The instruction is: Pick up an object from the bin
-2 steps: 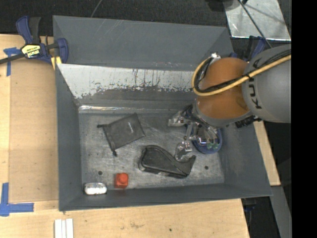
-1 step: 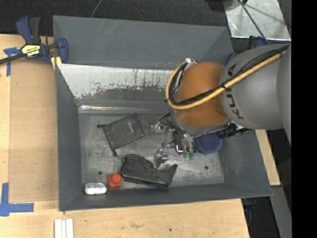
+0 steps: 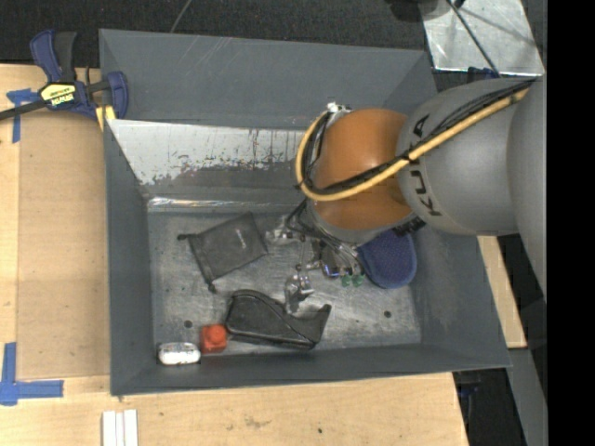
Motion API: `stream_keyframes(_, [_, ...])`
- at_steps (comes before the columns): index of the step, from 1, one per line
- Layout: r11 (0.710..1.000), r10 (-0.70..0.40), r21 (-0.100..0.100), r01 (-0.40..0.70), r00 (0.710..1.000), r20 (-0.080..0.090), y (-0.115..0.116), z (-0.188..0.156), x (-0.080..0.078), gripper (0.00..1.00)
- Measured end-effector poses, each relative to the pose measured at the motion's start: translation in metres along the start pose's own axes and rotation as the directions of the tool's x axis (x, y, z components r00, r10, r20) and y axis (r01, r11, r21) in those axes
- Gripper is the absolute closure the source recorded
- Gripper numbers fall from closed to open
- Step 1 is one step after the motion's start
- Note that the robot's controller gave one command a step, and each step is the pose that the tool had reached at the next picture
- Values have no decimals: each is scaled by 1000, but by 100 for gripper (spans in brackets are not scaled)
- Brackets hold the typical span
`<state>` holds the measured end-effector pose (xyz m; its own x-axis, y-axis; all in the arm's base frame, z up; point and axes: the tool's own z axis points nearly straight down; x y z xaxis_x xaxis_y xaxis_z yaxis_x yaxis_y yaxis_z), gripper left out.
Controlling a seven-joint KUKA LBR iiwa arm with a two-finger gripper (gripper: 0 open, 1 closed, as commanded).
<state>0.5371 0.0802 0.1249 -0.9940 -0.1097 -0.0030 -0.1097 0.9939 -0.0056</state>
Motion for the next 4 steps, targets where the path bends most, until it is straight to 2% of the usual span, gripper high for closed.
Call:
stream_keyframes(1, [999, -39, -6, 39, 999, 7, 25, -4, -76, 0])
stream_keyframes(2, [998, 70, -6, -70, 998, -1, 31, 42, -89, 0])
stream_keyframes(3, [998, 69, -7, -69, 998, 2, 31, 40, -90, 100])
stream_keyframes(4, [997, 75, -8, -75, 997, 10, 27, -115, -94, 100])
